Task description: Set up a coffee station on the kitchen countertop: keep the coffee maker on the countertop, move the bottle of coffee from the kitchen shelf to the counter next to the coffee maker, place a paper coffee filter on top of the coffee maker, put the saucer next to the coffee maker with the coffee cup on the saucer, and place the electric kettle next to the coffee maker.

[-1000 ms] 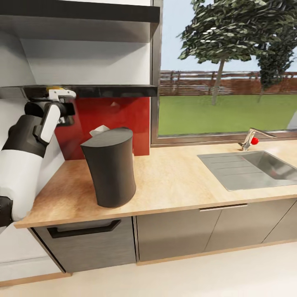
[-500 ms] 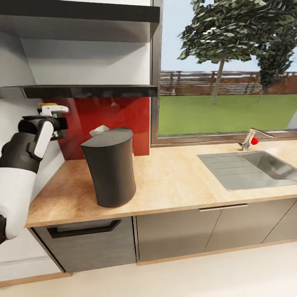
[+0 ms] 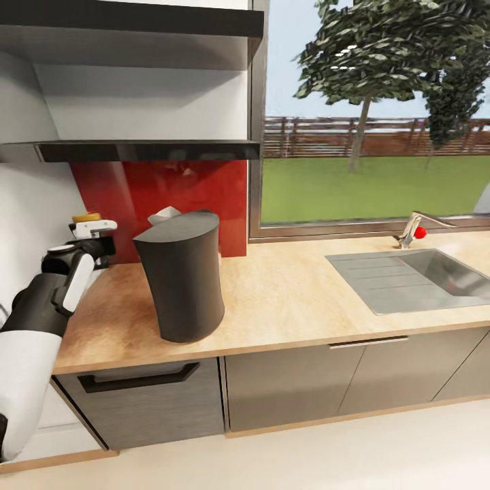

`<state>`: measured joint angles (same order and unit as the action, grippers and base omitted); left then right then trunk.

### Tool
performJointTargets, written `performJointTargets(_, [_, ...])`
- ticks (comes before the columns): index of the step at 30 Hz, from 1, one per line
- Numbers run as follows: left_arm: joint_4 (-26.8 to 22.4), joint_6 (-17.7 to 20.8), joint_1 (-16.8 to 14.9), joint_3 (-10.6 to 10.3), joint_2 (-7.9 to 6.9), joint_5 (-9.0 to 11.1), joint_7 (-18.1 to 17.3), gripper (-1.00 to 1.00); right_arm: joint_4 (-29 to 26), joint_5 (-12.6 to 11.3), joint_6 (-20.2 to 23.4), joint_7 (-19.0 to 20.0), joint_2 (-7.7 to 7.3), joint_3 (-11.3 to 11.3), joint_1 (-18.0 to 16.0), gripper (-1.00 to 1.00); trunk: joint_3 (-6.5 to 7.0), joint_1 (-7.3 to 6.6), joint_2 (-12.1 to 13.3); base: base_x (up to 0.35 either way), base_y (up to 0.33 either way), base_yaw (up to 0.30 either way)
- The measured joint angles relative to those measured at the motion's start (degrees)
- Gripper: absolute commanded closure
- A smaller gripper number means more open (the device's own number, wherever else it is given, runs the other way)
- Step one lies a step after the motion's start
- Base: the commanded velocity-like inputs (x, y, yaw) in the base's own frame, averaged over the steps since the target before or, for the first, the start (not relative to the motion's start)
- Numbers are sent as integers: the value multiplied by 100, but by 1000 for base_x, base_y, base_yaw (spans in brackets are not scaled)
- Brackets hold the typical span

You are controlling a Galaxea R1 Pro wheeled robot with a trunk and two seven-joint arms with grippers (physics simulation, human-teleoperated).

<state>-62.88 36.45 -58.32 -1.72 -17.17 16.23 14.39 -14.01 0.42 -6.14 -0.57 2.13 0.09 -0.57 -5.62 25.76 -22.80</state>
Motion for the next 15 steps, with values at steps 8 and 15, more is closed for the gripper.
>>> performJointTargets(8, [39,-462,419,-15,-76,17,-5,100,0,-2,-9,-4,-9,0,0,-100,0,0,0,0,0,0])
performJointTargets(15, [37,-527,726,-27,-77,18,-35,100,-7,-6,-10,-5,-12,0,0,-100,0,0,0,0,0,0])
